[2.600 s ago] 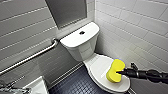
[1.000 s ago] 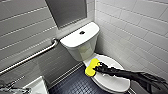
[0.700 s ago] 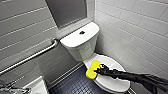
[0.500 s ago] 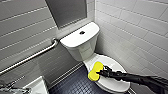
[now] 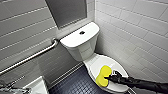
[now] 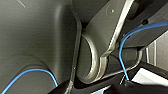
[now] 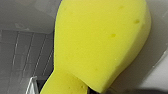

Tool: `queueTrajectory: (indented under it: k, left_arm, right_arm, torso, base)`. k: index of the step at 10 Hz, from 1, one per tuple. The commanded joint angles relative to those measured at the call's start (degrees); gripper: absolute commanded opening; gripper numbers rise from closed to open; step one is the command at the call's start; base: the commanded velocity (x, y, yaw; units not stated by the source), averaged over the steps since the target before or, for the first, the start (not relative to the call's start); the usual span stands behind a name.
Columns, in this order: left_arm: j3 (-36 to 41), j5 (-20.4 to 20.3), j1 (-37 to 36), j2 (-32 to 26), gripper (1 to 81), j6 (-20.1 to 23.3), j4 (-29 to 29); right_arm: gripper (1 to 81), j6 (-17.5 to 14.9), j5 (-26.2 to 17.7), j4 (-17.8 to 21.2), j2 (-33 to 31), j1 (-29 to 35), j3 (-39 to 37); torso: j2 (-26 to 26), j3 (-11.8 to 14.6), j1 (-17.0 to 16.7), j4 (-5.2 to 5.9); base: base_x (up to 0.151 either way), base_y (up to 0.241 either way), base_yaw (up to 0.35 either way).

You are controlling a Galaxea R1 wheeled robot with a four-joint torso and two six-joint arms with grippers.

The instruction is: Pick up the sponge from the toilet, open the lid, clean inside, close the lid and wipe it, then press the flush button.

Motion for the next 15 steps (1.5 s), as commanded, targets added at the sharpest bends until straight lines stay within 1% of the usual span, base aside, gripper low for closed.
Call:
queueTrajectory:
  k: [1, 2, 4, 6, 9, 12, 14, 15]
  left_arm:
    - [1.0, 4.1, 1.2, -0.9, 81.1, 0.2, 0.3]
    - [1.0, 4.0, 1.2, -0.9, 81.1, 0.2, 0.3]
    - [0.8, 4.0, 1.2, -0.8, 81.1, 0.2, 0.3]
    - [0.7, 4.0, 1.1, -0.7, 81.1, 0.3, 0.3]
    - [0.7, 3.9, 1.1, -0.8, 81.1, 0.3, 0.4]
    - [0.7, 4.0, 1.1, -0.8, 81.1, 0.3, 0.4]
    - [0.7, 4.0, 1.1, -0.8, 81.1, 0.3, 0.4]
    - [0.6, 4.0, 1.1, -0.9, 81.1, 0.3, 0.3]
  right_arm:
    - [1.0, 0.2, -3.6, -0.5, -6.7, -0.2, 4.4]
    - [1.0, 0.2, -2.3, -0.6, -9.2, -1.6, 6.1]
    - [1.0, 0.2, -1.7, -0.5, -14.1, -4.1, 9.5]
    - [1.0, 0.2, 2.3, -0.5, -19.2, -7.4, 11.5]
    - [1.0, 0.2, 6.0, -0.3, -28.0, -11.0, 15.6]
    - [1.0, 0.3, 11.5, -0.3, -34.2, -16.4, 17.5]
    - [1.0, 0.5, 15.0, -0.2, -36.8, -23.1, 16.4]
    - [1.0, 0.5, 17.9, -0.2, -36.7, -28.4, 14.4]
  torso:
    - [0.0, 0.0, 0.0, 0.00]
    - [0.0, 0.0, 0.0, 0.00]
    - [0.0, 0.0, 0.0, 0.00]
    - [0.0, 0.0, 0.0, 0.00]
    - [0.0, 0.0, 0.0, 0.00]
    - [0.0, 0.0, 0.0, 0.00]
    - [0.0, 0.0, 0.0, 0.00]
    - [0.0, 0.0, 0.0, 0.00]
  base:
    - [0.000, 0.000, 0.000]
    - [0.000, 0.000, 0.000]
    - [0.000, 0.000, 0.000]
    - [0.000, 0.000, 0.000]
    - [0.000, 0.000, 0.000]
    - [0.000, 0.000, 0.000]
    - [0.000, 0.000, 0.000]
    - [0.000, 0.000, 0.000]
